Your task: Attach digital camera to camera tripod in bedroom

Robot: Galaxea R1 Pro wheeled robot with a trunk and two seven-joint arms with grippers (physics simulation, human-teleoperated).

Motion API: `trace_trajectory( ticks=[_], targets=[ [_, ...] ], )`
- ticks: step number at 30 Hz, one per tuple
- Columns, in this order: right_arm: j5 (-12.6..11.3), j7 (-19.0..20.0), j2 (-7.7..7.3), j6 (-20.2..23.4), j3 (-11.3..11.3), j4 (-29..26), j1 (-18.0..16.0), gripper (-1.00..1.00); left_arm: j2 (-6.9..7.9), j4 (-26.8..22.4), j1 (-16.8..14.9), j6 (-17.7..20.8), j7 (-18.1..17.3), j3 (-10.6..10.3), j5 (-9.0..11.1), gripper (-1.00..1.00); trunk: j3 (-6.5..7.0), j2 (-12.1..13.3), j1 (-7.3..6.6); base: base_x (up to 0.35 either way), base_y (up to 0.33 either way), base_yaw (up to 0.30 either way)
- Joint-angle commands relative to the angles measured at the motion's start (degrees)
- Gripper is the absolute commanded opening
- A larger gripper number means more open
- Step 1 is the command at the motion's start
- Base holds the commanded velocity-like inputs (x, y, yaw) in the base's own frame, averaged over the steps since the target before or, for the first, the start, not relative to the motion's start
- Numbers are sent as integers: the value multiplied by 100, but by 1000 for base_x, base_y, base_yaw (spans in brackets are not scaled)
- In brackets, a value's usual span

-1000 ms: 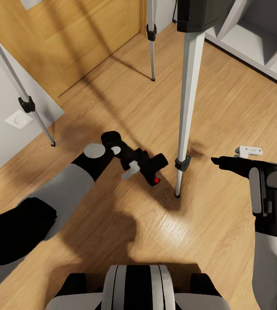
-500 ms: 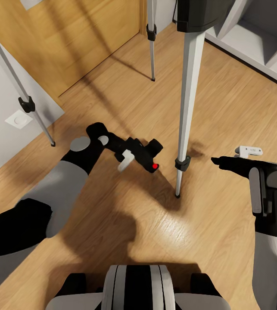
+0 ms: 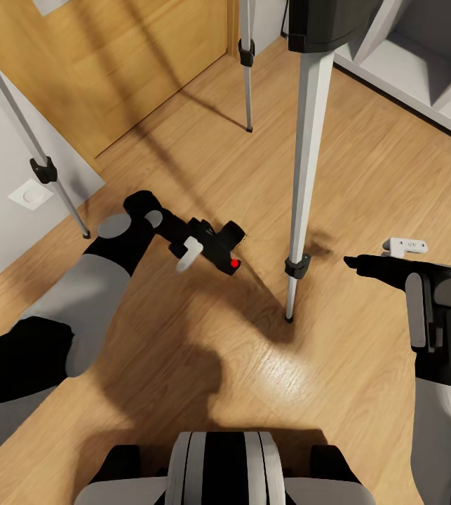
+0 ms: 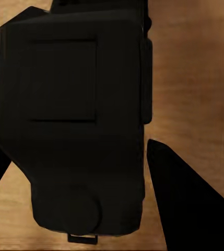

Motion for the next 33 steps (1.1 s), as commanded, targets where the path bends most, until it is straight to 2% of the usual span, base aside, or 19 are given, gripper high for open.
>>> trace_trajectory(
  ticks=[1,2,3,7,8,12,13,16,17,21,22,25,29,33],
  targets=[
    [-14,10,-2,25,-6,-1,-3,100,8,40,-32,122,-26,-10,-39,-100,-3,-1,-1,0,0,0],
    [-14,10,-2,25,-6,-1,-3,100,8,40,-32,122,-26,-10,-39,-100,-3,-1,-1,0,0,0],
    [-12,9,-4,25,-6,3,-3,100,15,108,-60,284,-46,-23,-87,-100,-3,-1,-1,0,0,0],
    [-10,7,-9,25,-6,11,-1,100,-3,332,-147,1113,-104,-68,-320,-100,-3,-1,-1,0,0,0],
    [-10,7,-9,25,-6,11,-1,100,-3,332,-147,1113,-104,-68,-320,-100,-3,-1,-1,0,0,0],
    [-13,6,-12,25,-6,15,1,100,-38,406,-172,2067,-101,-76,-422,-100,-3,-1,-1,0,0,0],
    [-13,6,-12,25,-6,15,1,100,-38,406,-172,2067,-101,-76,-422,-100,-3,-1,-1,0,0,0],
    [-14,6,-13,25,-6,18,2,100,-61,427,-177,2858,-70,-63,-450,-100,-3,-1,-1,0,0,0],
    [-14,6,-13,25,-6,18,2,100,-61,427,-177,2858,-70,-63,-450,-100,-3,-1,-1,0,0,0],
    [-18,6,-19,25,-6,19,4,100,-76,394,-172,4039,-4,2,-469,-100,-3,-1,-1,0,0,0],
    [-18,6,-19,25,-6,19,4,100,-76,394,-172,4039,-4,2,-469,-100,-3,-1,-1,0,0,0],
    [-21,6,-25,25,-6,20,5,100,-83,337,-169,4636,59,46,-472,-100,-3,-1,-1,0,0,0],
    [-23,6,-28,25,-6,20,6,100,-100,284,-167,5001,128,183,-411,-100,-3,-1,-1,0,0,0],
    [-23,6,-30,25,-11,20,4,100,-118,245,-168,5312,178,417,-162,-100,-3,-1,-1,0,0,0]
  ],
)
